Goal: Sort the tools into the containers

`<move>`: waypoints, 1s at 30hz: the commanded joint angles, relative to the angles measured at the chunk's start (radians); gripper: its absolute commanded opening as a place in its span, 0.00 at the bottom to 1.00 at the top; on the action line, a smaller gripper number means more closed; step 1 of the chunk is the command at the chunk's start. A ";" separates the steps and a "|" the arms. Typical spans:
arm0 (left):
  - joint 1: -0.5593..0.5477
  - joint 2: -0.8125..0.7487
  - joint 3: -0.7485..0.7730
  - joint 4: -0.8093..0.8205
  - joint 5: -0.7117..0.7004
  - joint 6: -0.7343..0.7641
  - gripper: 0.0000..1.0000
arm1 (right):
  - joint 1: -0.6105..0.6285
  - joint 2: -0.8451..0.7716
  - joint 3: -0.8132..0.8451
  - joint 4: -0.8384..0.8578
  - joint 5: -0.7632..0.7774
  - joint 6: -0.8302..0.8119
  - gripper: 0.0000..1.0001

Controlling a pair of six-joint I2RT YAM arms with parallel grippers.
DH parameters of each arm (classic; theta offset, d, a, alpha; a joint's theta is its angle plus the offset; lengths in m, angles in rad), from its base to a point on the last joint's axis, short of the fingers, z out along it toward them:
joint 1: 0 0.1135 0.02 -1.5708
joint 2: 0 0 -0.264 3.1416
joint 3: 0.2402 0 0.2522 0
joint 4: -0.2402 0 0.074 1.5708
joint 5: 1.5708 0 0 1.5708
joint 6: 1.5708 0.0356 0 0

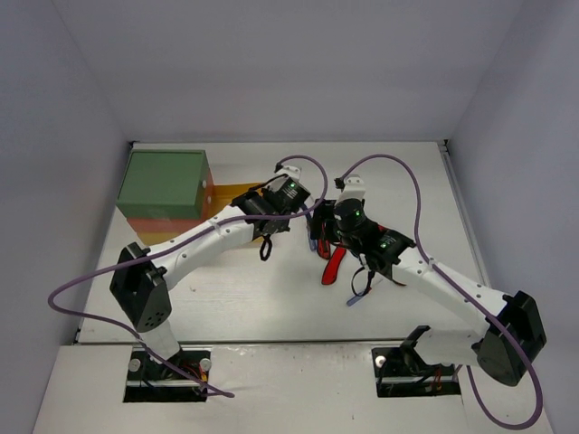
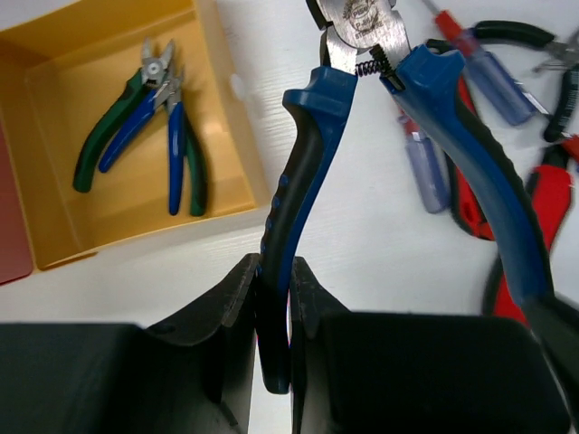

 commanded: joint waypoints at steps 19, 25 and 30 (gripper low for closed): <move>0.302 0.074 0.096 0.029 -0.167 0.390 0.00 | 0.008 -0.227 -0.137 0.056 -0.017 -0.010 0.79; 0.309 0.151 0.119 0.030 -0.157 0.397 0.00 | 0.006 -0.257 -0.162 0.044 -0.015 -0.010 0.79; 0.330 0.170 0.107 0.027 -0.147 0.382 0.00 | 0.007 -0.277 -0.176 0.037 -0.011 -0.012 0.79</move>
